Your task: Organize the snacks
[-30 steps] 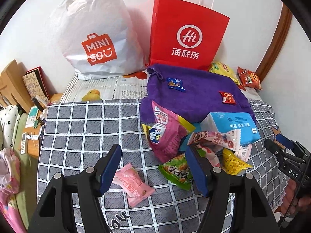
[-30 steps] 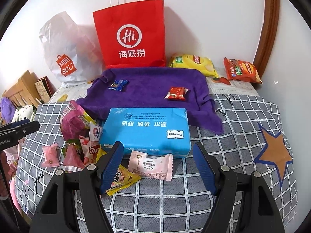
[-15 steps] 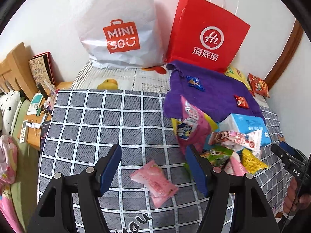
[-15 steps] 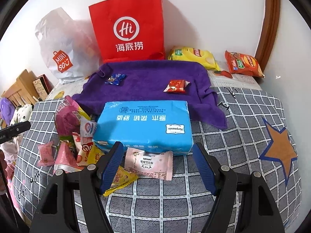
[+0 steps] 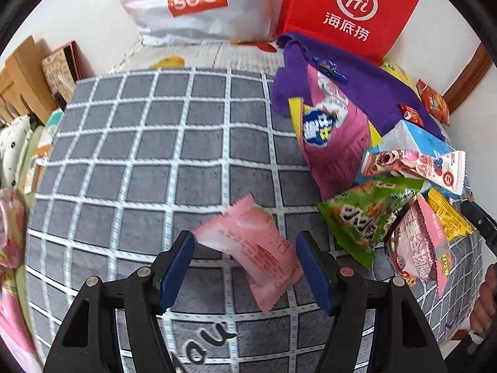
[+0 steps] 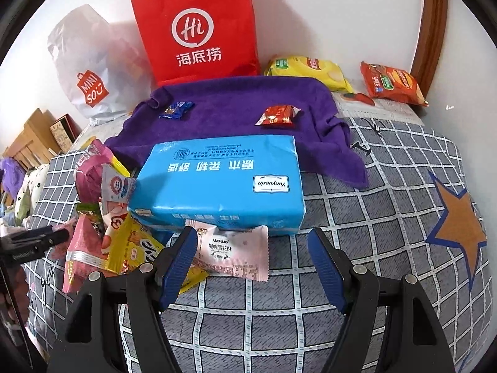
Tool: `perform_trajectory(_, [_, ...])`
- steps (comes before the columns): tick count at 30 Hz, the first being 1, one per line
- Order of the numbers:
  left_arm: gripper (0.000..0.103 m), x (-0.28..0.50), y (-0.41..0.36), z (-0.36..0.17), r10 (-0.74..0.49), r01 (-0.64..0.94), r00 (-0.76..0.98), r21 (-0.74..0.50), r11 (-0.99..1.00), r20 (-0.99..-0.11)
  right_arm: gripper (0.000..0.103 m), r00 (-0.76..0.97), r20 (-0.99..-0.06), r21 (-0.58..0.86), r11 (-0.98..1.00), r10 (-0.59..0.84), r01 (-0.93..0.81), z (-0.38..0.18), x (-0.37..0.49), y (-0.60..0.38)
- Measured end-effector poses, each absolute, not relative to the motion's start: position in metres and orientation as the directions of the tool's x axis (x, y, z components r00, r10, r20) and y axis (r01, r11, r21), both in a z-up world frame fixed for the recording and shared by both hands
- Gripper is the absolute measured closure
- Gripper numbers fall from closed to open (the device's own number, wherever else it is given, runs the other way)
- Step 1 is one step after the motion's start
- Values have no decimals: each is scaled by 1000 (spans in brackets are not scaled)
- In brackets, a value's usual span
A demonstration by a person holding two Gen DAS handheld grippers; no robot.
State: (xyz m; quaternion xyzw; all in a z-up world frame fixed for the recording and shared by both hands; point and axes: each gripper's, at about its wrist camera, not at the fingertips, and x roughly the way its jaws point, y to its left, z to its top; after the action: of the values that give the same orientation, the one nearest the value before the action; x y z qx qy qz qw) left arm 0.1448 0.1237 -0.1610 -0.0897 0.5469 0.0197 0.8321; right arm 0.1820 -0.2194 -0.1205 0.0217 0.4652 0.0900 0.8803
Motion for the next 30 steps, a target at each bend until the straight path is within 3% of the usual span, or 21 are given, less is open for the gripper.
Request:
perform_trajectory(3, [41, 144, 119, -165, -67, -131, 415, -132, 983, -907, 29, 544, -811, 154, 975, 216, -158, -122, 180, -220])
perform_trajectory(7, [61, 143, 109, -163, -76, -90, 440, -128, 988, -895, 29, 525, -814, 171, 966, 249, -193, -129, 178, -214])
perform_trajectory(20, [62, 140, 117, -164, -101, -94, 454, -161, 983, -885, 29, 426, -856, 243, 955, 292, -168, -169, 206, -200])
perform_trajectory(21, [62, 140, 116, -164, -100, -93, 458, -159, 983, -884, 37, 425, -858, 238, 956, 288, -169, -170, 206, -200])
perform_trajectory(22, [63, 140, 115, -164, -100, -91, 461, -159, 983, -882, 54, 438, -853, 228, 958, 283, -175, -169, 206, -199])
perform_trajectory(26, [64, 138, 113, -161, -122, -69, 467, -174, 982, -876, 66, 433, -850, 241, 953, 299, -185, -167, 201, -207])
perform_trajectory(30, [64, 131, 114, -161, -168, -53, 464, -217, 975, -870, 69, 450, -847, 232, 958, 283, -166, -162, 187, -226])
